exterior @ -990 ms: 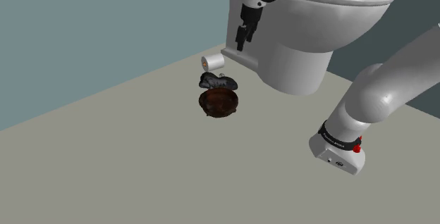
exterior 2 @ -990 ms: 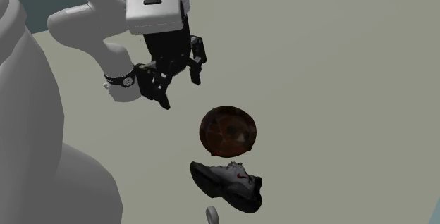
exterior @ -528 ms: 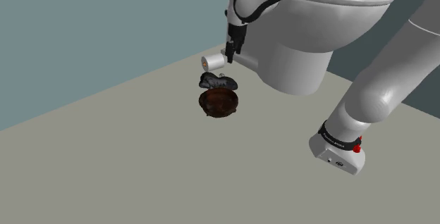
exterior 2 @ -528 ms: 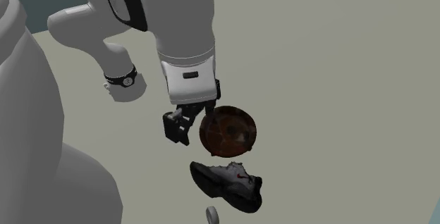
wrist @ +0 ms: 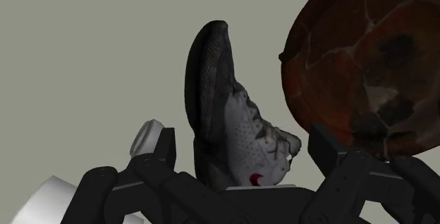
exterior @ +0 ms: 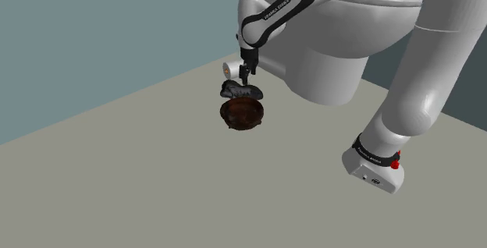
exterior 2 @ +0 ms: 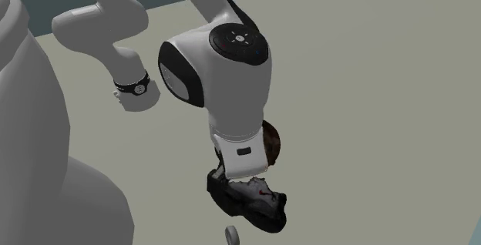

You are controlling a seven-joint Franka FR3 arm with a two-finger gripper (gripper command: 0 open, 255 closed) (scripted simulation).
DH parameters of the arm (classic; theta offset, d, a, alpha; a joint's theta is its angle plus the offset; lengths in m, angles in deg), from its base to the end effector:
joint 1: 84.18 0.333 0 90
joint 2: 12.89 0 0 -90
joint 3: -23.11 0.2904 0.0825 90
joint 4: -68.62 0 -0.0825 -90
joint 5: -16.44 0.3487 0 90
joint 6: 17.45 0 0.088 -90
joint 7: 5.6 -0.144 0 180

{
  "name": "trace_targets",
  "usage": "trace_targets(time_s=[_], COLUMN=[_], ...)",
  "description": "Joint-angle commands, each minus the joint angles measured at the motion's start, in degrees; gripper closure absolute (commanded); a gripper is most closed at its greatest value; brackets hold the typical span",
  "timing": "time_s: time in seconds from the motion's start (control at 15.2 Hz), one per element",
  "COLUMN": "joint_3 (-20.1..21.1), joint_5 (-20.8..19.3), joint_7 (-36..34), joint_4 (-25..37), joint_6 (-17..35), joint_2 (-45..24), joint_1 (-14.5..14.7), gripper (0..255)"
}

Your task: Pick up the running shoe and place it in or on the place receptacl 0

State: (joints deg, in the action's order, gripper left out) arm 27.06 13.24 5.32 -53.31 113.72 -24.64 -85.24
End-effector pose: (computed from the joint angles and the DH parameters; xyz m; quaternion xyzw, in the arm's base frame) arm 0.5302 0.0240 0.2719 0.9901 0.1383 -0.0224 0.0120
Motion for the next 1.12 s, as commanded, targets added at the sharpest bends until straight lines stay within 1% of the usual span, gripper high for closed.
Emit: trace_targets(time_s=[0.0,0.07,0.53,1.06], joint_3=[-0.1,-0.1,-0.4,-0.4], joint_5=[-0.6,-0.6,-1.1,-1.1], joint_7=[0.3,0.3,-0.1,-0.1], joint_4=[2.8,2.8,1.6,1.5], joint_6=[1.0,1.0,6.0,6.0], joint_2=[-4.8,-4.8,-8.6,-8.6], joint_1=[0.0,0.0,0.1,0.1], gripper=[0,0,0,0])
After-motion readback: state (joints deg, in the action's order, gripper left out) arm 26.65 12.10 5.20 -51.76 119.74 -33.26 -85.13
